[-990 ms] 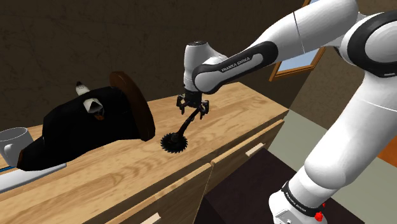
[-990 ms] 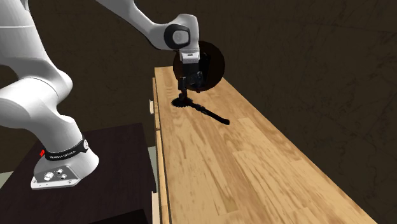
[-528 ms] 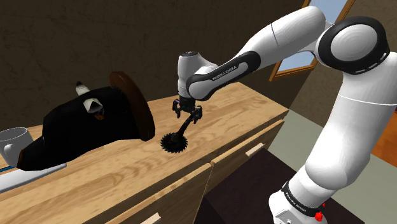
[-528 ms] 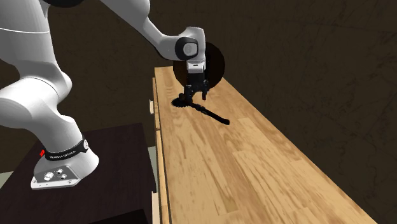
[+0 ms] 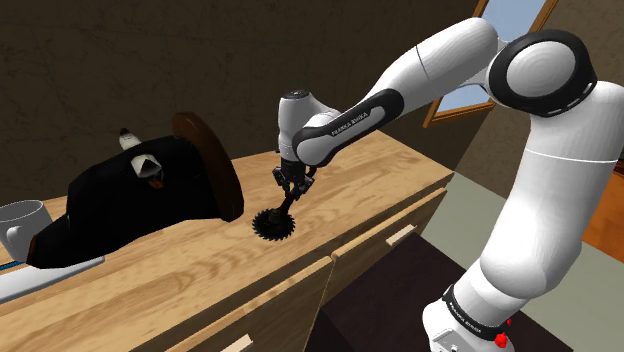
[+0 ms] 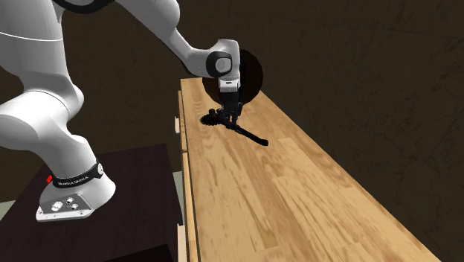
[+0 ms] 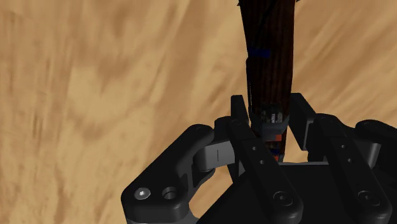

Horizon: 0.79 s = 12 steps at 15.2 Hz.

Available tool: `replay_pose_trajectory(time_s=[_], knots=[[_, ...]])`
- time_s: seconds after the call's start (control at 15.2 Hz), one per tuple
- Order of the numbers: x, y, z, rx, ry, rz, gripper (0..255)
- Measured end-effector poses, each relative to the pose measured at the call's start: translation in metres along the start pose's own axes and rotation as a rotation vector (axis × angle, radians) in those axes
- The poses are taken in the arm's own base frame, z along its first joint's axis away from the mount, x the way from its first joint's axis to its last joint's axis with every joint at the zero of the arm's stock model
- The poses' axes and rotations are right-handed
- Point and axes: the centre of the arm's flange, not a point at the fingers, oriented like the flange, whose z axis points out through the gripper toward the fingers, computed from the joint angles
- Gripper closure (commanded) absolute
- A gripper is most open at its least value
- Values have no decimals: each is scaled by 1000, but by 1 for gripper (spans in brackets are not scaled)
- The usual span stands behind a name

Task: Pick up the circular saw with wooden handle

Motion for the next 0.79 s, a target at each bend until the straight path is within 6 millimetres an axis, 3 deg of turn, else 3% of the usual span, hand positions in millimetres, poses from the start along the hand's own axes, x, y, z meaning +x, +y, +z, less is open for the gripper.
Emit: replay_pose_trajectory(time_s=[0.46, 0.79], knots=[[0, 0, 0, 0, 0, 0, 255], [2, 1, -20, 0, 0, 0, 255]])
